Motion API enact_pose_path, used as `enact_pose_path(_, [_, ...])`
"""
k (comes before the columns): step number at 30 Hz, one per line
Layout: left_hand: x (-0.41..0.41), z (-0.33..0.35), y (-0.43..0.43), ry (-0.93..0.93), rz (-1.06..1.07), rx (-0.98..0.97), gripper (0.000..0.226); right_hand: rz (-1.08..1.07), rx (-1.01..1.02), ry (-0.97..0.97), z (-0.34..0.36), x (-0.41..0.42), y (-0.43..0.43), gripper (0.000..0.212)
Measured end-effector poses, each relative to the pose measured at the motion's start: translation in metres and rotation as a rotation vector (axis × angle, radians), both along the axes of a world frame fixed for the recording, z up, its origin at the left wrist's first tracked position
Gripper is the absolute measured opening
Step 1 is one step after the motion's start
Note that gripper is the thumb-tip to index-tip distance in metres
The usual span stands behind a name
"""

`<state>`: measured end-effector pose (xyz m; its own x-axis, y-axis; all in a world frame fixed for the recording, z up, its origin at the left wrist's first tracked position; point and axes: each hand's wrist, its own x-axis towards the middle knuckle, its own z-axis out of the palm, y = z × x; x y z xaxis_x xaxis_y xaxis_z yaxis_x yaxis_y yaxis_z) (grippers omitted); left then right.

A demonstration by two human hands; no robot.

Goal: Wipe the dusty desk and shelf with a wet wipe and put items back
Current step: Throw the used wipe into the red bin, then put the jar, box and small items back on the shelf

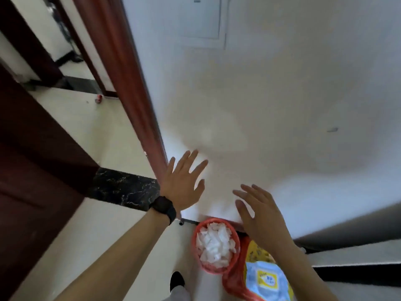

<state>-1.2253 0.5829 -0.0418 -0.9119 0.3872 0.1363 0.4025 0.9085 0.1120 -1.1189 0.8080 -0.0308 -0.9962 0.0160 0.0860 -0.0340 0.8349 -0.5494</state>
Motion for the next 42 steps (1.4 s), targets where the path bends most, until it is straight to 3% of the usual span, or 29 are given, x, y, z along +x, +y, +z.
enact_pose_path(4, [0.072,0.033,-0.063,-0.116,0.485,0.098,0.050,0.331,-0.027,0.128,0.048,-0.018,-0.037,0.034])
enact_pose_path(8, [0.164,0.076,-0.147,-0.048,0.811,0.151,0.046,0.630,-0.061,0.235,0.095,-0.017,-0.114,0.031])
enact_pose_path(11, [0.252,0.107,-0.209,0.073,1.084,0.150,0.044,0.867,-0.113,0.303,0.127,0.001,-0.197,0.042])
enact_pose_path(17, [0.439,0.153,-0.295,0.208,1.463,0.059,0.044,1.281,-0.184,0.372,0.168,0.100,-0.375,0.040])
enact_pose_path(22, [0.581,0.165,-0.354,0.236,1.701,0.021,0.045,1.507,-0.230,0.343,0.180,0.215,-0.489,0.034])
enact_pose_path(31, [0.753,0.132,-0.485,0.177,1.853,0.028,0.045,1.633,-0.226,0.231,0.132,0.361,-0.650,0.038])
enact_pose_path(42, [0.767,0.101,-0.660,0.253,1.737,0.089,0.044,1.540,-0.115,0.117,0.087,0.371,-0.812,0.038])
